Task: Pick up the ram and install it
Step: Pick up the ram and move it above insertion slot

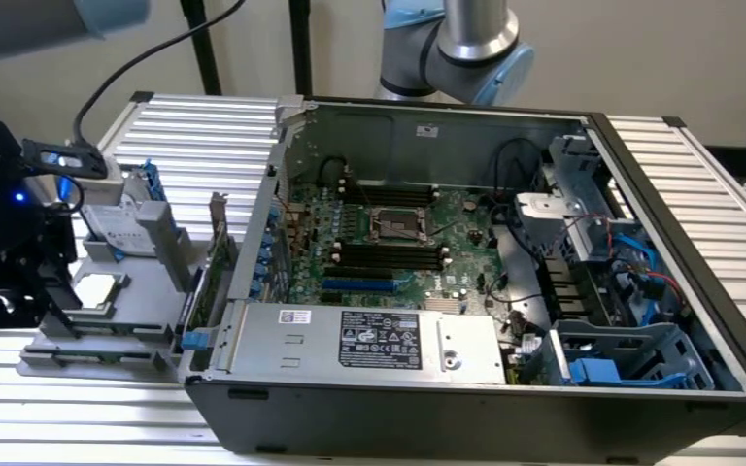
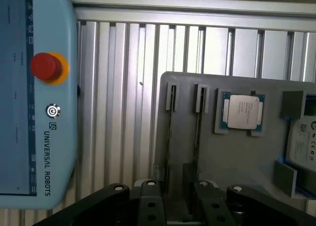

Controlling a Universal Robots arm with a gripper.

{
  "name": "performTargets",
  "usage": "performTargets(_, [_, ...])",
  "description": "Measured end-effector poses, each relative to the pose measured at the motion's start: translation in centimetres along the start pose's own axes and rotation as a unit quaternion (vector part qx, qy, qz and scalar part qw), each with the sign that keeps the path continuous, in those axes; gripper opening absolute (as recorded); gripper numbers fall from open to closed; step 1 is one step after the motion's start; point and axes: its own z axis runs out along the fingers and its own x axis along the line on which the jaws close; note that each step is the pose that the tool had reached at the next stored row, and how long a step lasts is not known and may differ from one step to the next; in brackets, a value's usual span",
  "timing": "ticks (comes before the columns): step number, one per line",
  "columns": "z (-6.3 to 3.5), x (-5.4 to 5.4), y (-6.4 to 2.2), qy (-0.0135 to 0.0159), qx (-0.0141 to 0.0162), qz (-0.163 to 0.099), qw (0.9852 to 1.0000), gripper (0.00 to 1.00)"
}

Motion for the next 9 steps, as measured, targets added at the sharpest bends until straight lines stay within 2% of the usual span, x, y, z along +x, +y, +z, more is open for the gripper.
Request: performTargets(9, [1.63, 0.1, -0.01, 0.0000, 0.0000, 0.000, 1.0000, 0.31])
